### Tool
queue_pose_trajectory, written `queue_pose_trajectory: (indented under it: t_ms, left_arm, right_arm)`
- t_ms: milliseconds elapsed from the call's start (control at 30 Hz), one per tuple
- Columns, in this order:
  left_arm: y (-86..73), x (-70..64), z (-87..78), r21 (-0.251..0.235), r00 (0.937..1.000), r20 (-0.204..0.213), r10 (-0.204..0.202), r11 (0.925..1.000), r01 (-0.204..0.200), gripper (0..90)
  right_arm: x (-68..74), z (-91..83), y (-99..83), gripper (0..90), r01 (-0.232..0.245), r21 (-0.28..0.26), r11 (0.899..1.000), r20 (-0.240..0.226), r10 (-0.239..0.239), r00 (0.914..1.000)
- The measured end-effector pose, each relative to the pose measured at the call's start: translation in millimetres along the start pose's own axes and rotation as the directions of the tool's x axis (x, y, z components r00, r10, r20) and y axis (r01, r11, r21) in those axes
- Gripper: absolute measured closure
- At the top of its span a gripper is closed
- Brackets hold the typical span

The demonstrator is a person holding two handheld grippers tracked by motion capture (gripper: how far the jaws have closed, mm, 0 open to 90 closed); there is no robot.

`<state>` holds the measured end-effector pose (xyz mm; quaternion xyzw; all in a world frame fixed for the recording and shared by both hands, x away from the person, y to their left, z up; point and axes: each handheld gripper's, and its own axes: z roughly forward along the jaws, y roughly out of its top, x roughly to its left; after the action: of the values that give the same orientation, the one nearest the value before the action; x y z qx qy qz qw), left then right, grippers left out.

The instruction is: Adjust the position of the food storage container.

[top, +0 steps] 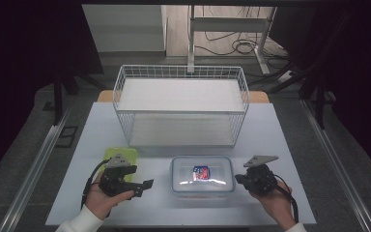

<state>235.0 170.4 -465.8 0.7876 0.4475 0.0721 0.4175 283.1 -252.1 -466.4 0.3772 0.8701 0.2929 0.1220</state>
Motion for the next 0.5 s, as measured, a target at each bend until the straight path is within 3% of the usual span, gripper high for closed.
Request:
queue_pose_trajectory:
  t_ms: [167, 267, 333, 367, 400, 433, 500]
  left_arm:
    - [1.6, -0.3, -4.5, -0.009, 0.9995, 0.015, -0.026, 0.9996, 0.026, 18.9]
    - [2.7, -1.6, -5.0, -0.016, 0.9992, 0.017, -0.035, 0.9993, 0.035, 18.9]
    - [3.6, -3.6, -4.8, -0.023, 0.9989, 0.022, -0.042, 0.9988, 0.042, 18.8]
    - [4.4, -5.8, -4.3, -0.028, 0.9983, 0.035, -0.045, 0.9985, 0.046, 18.3]
    - [4.4, -5.8, -4.3, -0.028, 0.9983, 0.035, -0.045, 0.9985, 0.046, 17.9]
    - [5.0, -8.6, -3.1, -0.035, 0.999, 0.032, -0.031, 0.9989, 0.032, 17.1]
    - [5.5, -10.3, -1.4, -0.035, 0.9995, 0.024, -0.019, 0.9992, 0.02, 16.4]
  right_arm:
    - [-8.7, -16.2, -3.5, 89.4, -0.041, -0.08, 0.996, 0.007, 0.041, 0.9991]
    - [-13.1, -24.7, -7.7, 88.9, -0.088, -0.123, 0.988, -0.028, 0.085, 0.996]
    - [-15.0, -26.7, -9.4, 86.1, -0.094, -0.139, 0.986, -0.039, 0.089, 0.9952]
    - [-17.6, -30.8, -12.7, 75.1, -0.125, -0.176, 0.976, -0.07, 0.114, 0.991]
    - [-17.6, -30.8, -12.7, 75.1, -0.125, -0.176, 0.976, -0.07, 0.114, 0.991]
    - [-18.5, -33.3, -14.3, 60.8, -0.147, -0.208, 0.967, -0.085, 0.132, 0.9875]
    - [-19.0, -34.1, -15.0, 48.5, -0.164, -0.233, 0.959, -0.097, 0.144, 0.9847]
